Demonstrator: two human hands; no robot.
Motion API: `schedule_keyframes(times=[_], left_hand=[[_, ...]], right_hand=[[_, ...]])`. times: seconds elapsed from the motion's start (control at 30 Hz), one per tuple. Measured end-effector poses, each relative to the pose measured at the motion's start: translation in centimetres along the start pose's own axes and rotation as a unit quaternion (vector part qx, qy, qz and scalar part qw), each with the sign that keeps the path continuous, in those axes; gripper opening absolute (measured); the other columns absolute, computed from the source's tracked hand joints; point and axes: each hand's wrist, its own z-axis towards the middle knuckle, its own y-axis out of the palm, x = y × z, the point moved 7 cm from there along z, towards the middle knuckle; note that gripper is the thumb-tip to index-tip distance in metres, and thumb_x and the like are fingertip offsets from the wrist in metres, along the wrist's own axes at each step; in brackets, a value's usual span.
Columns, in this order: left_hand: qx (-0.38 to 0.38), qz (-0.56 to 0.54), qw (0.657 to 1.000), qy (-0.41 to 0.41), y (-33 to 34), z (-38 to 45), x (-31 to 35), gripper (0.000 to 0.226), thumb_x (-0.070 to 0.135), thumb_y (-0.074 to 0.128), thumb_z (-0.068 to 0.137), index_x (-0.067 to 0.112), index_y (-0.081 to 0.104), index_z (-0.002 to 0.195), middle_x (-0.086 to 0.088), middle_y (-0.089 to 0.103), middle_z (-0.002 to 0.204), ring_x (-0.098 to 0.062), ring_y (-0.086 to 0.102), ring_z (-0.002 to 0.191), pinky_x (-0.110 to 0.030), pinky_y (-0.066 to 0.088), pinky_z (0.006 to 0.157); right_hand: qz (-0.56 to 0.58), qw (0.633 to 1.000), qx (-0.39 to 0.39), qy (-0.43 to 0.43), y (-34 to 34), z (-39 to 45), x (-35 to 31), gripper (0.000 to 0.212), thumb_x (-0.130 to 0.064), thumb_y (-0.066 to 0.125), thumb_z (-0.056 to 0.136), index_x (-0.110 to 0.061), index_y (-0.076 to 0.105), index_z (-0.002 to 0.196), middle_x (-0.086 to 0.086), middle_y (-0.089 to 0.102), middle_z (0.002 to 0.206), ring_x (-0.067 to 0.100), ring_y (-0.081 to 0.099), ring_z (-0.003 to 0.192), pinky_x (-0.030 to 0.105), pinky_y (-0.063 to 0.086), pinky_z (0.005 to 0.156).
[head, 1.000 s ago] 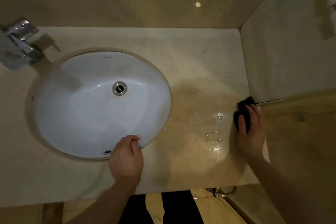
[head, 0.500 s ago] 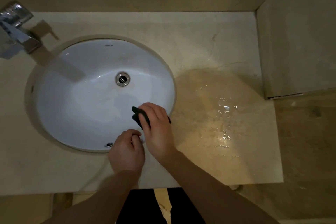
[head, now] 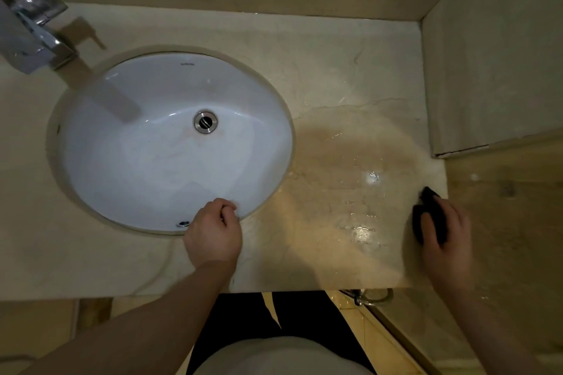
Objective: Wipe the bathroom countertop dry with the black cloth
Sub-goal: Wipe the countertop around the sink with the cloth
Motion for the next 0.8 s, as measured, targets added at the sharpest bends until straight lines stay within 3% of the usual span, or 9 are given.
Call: schedule_keyframes(times=[0.13, 0.3, 0.57, 0.7, 0.8], left_hand=[[0.001, 0.001, 1.000, -0.004, -0.1, -0.1, 0.2, 0.027, 0.015, 0.049, 0.091, 0.033, 0.065, 0.079, 0.014, 0.062, 0.073, -0.013, 0.057, 0.068, -0.029, 0.038, 0.060], [-0.003, 0.003, 1.000, -0.011, 0.0, 0.0, 0.0, 0.027, 0.016, 0.047, 0.091, 0.032, 0.067, 0.081, 0.011, 0.065, 0.074, -0.013, 0.058, 0.069, -0.030, 0.041, 0.063], [0.004, 0.000, 1.000, -0.018, 0.0, -0.1, -0.1, 0.028, 0.019, 0.045, 0.091, 0.032, 0.067, 0.081, 0.011, 0.064, 0.074, -0.011, 0.057, 0.070, -0.029, 0.040, 0.063], [0.006, 0.000, 1.000, -0.014, -0.1, -0.1, -0.1, 0.028, 0.019, 0.045, 0.092, 0.034, 0.066, 0.081, 0.012, 0.063, 0.073, -0.010, 0.057, 0.069, -0.028, 0.039, 0.062], [0.004, 0.000, 1.000, -0.020, -0.1, 0.0, 0.0, 0.027, 0.019, 0.047, 0.091, 0.034, 0.066, 0.080, 0.012, 0.062, 0.071, -0.011, 0.057, 0.067, -0.028, 0.037, 0.061]], right_hand=[[-0.016, 0.999, 0.035, -0.006, 2.9, -1.2, -1.0, 0.047, -0.029, 0.050, 0.096, -0.017, 0.046, 0.141, -0.002, 0.038, 0.149, 0.018, 0.041, 0.133, 0.048, 0.044, 0.105], [0.032, 0.996, 0.033, -0.076, 9.2, -3.9, -6.8, 0.038, -0.017, 0.057, 0.093, -0.012, 0.058, 0.131, 0.000, 0.046, 0.144, 0.017, 0.044, 0.134, 0.044, 0.041, 0.108], [0.081, 0.978, -0.074, -0.175, 18.1, -6.3, -17.2, 0.028, -0.009, 0.059, 0.095, -0.016, 0.063, 0.122, -0.005, 0.054, 0.131, 0.013, 0.049, 0.126, 0.033, 0.037, 0.106], [0.154, 0.963, -0.123, -0.184, 17.4, -5.2, -18.8, 0.025, -0.011, 0.055, 0.098, -0.018, 0.062, 0.121, -0.009, 0.055, 0.123, 0.006, 0.049, 0.118, 0.033, 0.043, 0.101], [0.174, 0.967, -0.062, -0.176, 12.8, -1.5, -17.2, 0.024, -0.012, 0.056, 0.097, -0.020, 0.063, 0.119, -0.008, 0.058, 0.120, 0.016, 0.055, 0.114, 0.033, 0.045, 0.098]])
